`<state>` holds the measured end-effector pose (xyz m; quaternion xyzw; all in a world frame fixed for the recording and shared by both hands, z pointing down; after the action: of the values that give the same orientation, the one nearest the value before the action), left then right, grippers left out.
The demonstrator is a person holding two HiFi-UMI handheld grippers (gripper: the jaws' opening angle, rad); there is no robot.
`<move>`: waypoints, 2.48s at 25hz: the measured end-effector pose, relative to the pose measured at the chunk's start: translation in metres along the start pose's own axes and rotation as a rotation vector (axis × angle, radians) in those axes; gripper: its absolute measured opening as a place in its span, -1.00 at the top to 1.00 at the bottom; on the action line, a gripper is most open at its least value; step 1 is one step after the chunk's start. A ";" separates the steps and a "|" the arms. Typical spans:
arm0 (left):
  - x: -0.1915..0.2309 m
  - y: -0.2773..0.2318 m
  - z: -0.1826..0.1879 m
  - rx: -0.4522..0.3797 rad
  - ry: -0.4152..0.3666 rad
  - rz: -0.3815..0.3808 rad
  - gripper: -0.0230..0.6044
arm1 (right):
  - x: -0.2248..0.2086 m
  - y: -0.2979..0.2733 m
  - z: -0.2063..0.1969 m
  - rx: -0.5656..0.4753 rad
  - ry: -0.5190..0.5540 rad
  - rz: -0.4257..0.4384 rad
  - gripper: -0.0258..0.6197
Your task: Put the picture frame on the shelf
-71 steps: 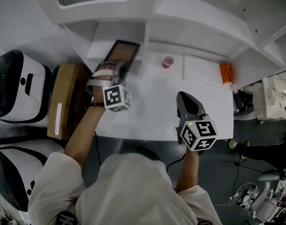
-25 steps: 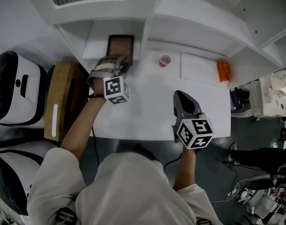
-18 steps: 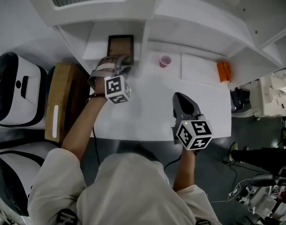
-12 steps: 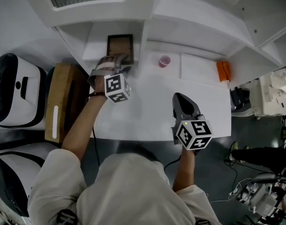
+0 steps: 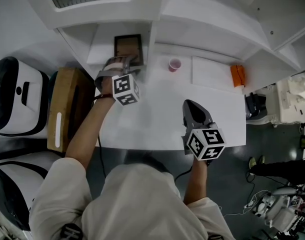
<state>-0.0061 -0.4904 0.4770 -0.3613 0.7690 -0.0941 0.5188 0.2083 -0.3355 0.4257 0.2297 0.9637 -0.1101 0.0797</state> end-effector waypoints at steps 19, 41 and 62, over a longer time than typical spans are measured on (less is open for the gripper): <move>0.015 -0.024 0.002 0.009 0.011 -0.032 0.02 | -0.012 0.008 -0.006 0.003 -0.028 -0.021 0.90; 0.018 -0.037 -0.003 -0.018 0.028 -0.118 -0.39 | -0.003 0.029 -0.006 0.009 -0.002 -0.038 0.90; 0.009 0.029 -0.015 -0.068 0.129 -0.051 -0.51 | 0.031 0.058 0.009 -0.011 0.079 -0.049 0.90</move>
<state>-0.0338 -0.4787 0.4626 -0.3914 0.7941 -0.1040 0.4533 0.2085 -0.2740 0.4008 0.2095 0.9721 -0.0977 0.0401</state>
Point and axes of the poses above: the fingertips, and each gripper's own axes: y backward along the fingers, x to its left, z out of its top, the point moved 7 cm from there along y, backward along the fingers, and after that the axes turned 11 degrees about -x, right-handed, at the moved point
